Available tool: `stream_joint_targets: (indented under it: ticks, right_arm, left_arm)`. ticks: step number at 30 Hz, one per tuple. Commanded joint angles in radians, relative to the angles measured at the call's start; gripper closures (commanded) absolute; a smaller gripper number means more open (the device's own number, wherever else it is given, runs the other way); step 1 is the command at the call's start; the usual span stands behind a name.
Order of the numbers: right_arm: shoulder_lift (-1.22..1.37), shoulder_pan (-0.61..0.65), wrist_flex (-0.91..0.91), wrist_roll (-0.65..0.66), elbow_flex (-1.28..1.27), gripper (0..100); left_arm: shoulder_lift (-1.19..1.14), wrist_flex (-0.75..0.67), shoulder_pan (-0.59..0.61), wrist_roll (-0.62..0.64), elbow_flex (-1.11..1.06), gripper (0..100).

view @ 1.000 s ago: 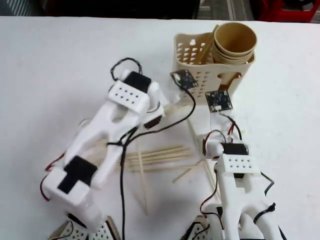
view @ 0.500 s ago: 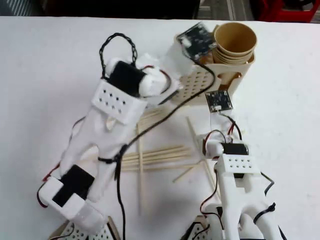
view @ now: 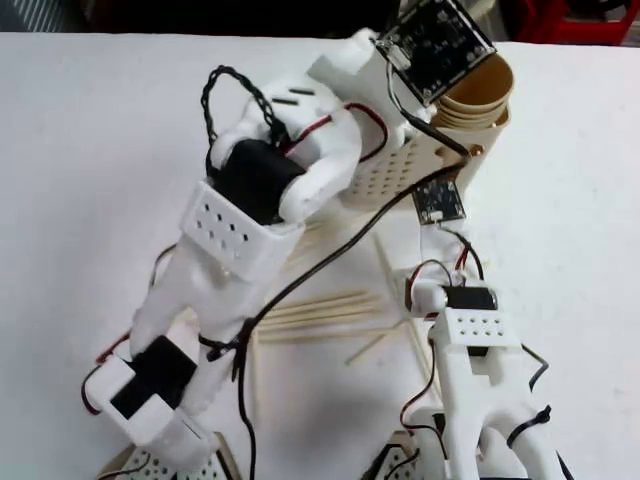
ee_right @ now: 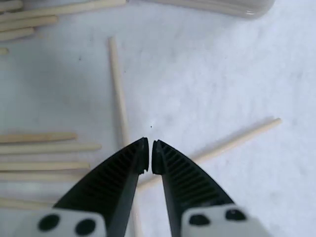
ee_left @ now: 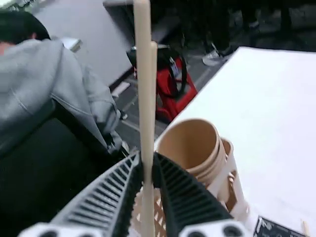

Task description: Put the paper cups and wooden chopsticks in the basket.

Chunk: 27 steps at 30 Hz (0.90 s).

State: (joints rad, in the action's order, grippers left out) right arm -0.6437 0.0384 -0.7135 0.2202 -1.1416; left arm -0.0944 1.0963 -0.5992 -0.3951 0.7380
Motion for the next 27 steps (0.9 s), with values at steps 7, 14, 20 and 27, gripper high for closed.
stream_joint_targets:
  ticks: [7,14,20,27]
  right_arm:
    - [-0.015,-0.010,0.019,0.000,0.044,97.1]
    - [-0.015,-0.010,0.019,0.000,0.044,97.1]
    - [-0.015,-0.010,0.019,0.000,0.044,97.1]
    - [-0.015,-0.010,0.019,0.002,0.044,97.1]
  left_arm:
    - [-0.019,-0.324,-0.008,0.143,0.044,98]
    - [-0.171,-0.390,0.001,0.195,0.051,98]
    - [-0.275,-0.388,0.058,0.292,0.051,98]
    - [-0.401,-0.338,0.134,0.324,0.049,93]
